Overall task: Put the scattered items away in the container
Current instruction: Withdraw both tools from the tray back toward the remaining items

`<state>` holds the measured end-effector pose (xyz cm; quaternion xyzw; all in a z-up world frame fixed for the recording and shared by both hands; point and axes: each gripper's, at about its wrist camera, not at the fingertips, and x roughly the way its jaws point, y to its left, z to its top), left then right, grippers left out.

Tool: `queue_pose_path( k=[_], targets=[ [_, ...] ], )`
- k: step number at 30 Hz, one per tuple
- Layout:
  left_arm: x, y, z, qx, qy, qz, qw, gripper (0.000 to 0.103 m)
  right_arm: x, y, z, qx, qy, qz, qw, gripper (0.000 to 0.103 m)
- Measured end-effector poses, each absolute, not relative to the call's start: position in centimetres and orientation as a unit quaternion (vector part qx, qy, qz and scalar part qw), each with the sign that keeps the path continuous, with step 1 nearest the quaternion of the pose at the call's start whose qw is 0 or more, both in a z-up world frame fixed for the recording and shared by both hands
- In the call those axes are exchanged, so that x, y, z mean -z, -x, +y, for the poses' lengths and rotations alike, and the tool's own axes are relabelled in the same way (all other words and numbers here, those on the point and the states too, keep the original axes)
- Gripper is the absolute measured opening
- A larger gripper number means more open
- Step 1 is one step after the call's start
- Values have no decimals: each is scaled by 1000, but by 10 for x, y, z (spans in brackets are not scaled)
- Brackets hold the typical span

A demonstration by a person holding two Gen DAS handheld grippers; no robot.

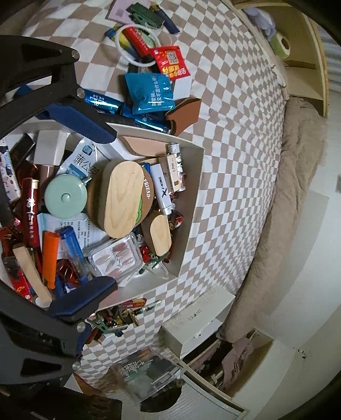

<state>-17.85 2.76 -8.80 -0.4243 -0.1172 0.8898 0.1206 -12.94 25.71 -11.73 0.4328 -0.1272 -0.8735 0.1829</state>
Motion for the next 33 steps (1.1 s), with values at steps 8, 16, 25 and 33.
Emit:
queue_pose_path(
  k=[8,16,25,33],
  targets=[
    [67,159,26,-901,402,-107,122,102,100,114,258,883,-413,-130,183,86],
    [47,136,24,-910,382,-100,124,102,82,98,262,892,-392,-129,183,86],
    [33,112,23,-918,366,-92,126,102,68,81,265,902,-372,-128,178,86],
    [29,94,16,-921,356,-96,123,103,56,63,261,918,-351,-91,161,86]
  ],
)
